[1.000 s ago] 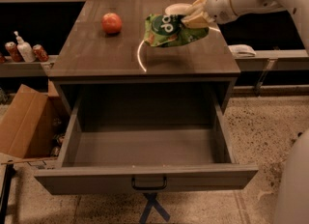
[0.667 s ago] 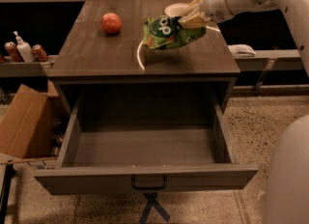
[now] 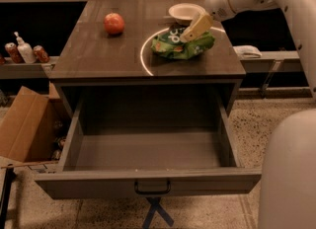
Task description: Pick green rice chip bag from top drawer and place on counter
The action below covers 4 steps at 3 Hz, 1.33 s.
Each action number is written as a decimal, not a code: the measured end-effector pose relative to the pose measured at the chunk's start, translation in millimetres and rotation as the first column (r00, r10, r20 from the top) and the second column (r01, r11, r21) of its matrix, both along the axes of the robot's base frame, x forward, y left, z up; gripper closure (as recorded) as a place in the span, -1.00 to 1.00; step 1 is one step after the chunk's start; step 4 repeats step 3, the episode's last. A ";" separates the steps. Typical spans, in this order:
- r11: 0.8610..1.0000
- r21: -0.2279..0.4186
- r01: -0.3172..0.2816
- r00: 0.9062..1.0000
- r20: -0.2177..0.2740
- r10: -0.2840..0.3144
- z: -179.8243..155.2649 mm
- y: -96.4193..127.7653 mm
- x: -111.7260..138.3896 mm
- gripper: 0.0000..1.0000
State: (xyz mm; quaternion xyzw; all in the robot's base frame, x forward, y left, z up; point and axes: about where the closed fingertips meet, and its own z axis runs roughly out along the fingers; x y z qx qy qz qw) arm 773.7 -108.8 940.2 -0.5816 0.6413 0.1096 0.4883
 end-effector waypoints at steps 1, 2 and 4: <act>1.000 0.015 0.008 0.999 0.045 -0.009 23.3 -8.9 -10.2 -1.00; 0.998 0.039 0.055 0.991 0.118 -0.059 60.2 -42.9 -37.3 -1.00; 0.994 0.059 0.094 0.983 0.153 -0.102 75.4 -70.4 -56.2 -1.00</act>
Offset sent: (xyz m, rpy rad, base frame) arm -0.0671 -0.0762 0.0932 0.0456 -0.1884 -0.1088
